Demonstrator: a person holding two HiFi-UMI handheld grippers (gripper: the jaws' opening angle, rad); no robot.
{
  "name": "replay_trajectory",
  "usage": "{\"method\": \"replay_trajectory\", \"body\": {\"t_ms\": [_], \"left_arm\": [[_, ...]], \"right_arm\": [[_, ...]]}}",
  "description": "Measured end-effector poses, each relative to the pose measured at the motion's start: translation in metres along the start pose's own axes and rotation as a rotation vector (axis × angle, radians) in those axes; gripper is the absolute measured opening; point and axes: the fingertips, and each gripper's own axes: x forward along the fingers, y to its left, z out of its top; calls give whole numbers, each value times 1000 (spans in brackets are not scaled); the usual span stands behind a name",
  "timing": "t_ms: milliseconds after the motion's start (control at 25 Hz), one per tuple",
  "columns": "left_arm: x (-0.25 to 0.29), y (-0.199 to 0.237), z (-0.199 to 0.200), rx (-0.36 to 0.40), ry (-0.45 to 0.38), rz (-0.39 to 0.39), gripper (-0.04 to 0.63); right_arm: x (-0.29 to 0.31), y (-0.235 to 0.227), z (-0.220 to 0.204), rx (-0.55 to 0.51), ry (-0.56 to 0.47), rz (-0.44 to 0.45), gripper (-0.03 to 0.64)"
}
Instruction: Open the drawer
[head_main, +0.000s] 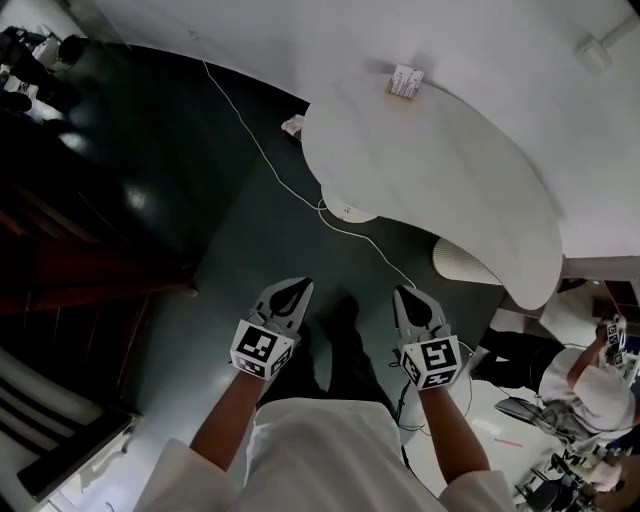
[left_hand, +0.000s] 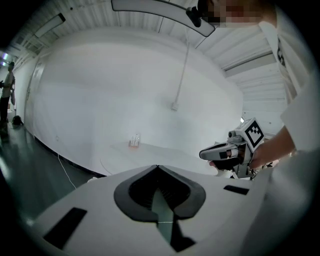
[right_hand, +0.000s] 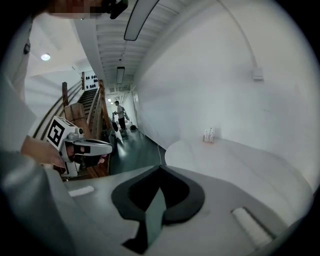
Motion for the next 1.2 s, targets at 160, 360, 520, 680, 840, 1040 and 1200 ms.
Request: {"method": "replay_trajectory", "body": {"t_ms": [160,360,520,680,840,1040,1200], "left_arm": [[32,10,-14,-16,-2,41,8],[65,25,-30,-26,5,91,7],[88,34,-48,-50,24,129,8],[112,45,-62,-62,21,154,7],[131,57,-74,-78,13,164,8],[153,69,-88,-55,3,135,8],[160,81,-99,-21,5,94,8]], "right_arm": [[27,-23,-9,-11,29,41,11],[62,-43,-23,-27,74,101,11],[85,-54,-40,-44,119,161,11],[108,-59,-57,-72,140,206,11],[131,-59,-71,-119,155,245,11],[160,-60,-84,-133,175,264,11],[183,-56,-92,-129,178,244,11]]}}
